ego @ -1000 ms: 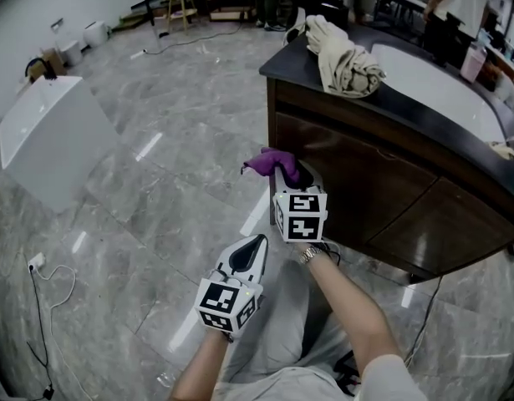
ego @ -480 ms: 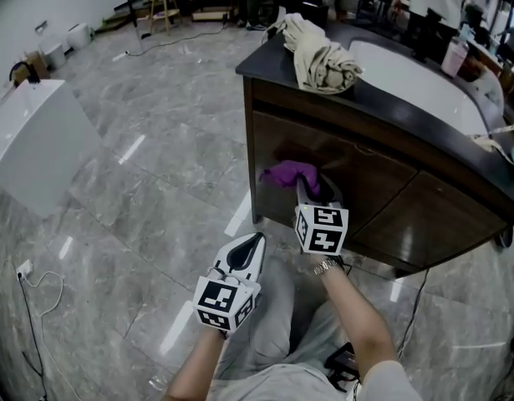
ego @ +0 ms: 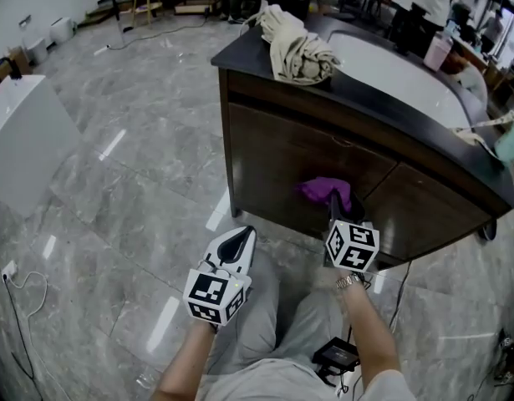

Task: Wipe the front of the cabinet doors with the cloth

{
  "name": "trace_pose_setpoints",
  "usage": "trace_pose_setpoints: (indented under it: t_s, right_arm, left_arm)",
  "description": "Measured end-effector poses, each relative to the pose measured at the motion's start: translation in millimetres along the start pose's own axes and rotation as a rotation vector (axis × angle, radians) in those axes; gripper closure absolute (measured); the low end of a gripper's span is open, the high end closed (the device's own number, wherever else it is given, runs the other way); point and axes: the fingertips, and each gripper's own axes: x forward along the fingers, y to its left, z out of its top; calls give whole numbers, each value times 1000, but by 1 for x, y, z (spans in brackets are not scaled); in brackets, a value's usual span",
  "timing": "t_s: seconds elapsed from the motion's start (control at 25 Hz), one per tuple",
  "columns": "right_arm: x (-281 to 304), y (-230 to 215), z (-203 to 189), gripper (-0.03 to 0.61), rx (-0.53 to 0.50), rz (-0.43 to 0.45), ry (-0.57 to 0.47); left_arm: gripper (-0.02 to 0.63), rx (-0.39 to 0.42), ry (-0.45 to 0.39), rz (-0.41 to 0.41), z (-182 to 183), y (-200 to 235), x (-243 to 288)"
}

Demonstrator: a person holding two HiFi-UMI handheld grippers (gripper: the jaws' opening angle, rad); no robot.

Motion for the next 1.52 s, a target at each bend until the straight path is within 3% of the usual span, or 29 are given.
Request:
trace_pose_setpoints:
  t_s: [0.28,0.44,0.56,0.76,0.96,1.16,1.52]
  right_arm:
    - [-26,-53,-9,420,-4,-114,19]
    - [-37,-63,-16,422,71,-192,26]
    - [-38,-27,-22,426,63,-111,31]
    - [-13,81,-38,426,-28,109,50]
    - [25,161,-56,426,15,233,88]
    - [67,207,-63,426,3,255,95]
    - [119,208,-71,426,45,180,118]
  left_arm:
    - [607,28,4,-53,-1,-21,9]
    - [607,29,3,-45,0,-16,6]
    - [607,19,-6,-25,1,-8,2]
    - [607,8,0,11,-1,8,-6]
    - [607,13,14,39,-6,16,-20]
    - [607,28,22,64,-7,22,-35]
    - [607,14,12,125,-8,42,-52]
